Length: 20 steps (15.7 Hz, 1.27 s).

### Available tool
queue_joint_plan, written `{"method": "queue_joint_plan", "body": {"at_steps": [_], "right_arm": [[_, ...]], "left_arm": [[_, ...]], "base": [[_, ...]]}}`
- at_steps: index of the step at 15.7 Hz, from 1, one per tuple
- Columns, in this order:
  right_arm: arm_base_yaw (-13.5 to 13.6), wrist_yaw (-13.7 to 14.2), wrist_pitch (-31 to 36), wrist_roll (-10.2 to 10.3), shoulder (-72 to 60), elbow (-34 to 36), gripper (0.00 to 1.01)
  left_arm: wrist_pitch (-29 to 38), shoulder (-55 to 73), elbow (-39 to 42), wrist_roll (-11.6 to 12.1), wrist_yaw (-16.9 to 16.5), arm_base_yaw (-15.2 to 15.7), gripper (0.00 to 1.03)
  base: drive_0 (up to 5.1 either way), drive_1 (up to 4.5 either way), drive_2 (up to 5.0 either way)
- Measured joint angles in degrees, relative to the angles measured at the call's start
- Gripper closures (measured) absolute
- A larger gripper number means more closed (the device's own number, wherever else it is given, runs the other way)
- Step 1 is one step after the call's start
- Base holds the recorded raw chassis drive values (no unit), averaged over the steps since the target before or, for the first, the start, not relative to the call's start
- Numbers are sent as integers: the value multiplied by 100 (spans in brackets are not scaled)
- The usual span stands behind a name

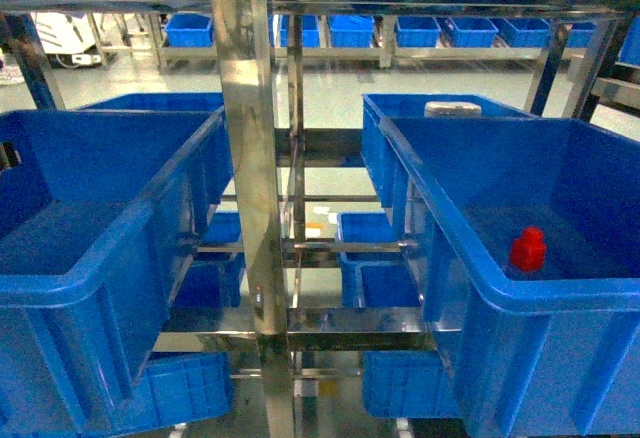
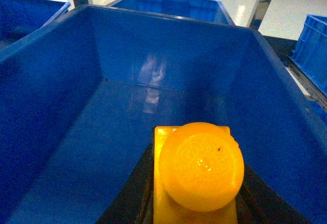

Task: Sort and place red and yellow blocks in left bins

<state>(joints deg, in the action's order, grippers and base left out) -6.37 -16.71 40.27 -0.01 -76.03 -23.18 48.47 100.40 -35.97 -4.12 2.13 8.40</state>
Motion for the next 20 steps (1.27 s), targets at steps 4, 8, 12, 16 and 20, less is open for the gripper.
{"method": "queue_joint_plan", "body": {"at_steps": [4, 8, 12, 16, 20], "right_arm": [[-2, 0, 0, 0, 0, 0, 3], [-2, 0, 0, 0, 0, 0, 3], [0, 0, 0, 0, 0, 0, 3], [-2, 2, 0, 0, 0, 0, 3], [0, 2, 0, 0, 0, 0, 3]], "left_arm": [[87, 400, -313, 48, -92, 125, 76], [133, 933, -684, 87, -125, 267, 62], [-83, 754, -610, -22, -238, 247, 14], [-815, -719, 101, -20, -407, -15, 5], [-1971, -2728, 761, 9, -595, -136, 5]], "base": [[0, 0, 0], [0, 0, 0], [0, 0, 0], [0, 0, 0], [0, 0, 0]]}}
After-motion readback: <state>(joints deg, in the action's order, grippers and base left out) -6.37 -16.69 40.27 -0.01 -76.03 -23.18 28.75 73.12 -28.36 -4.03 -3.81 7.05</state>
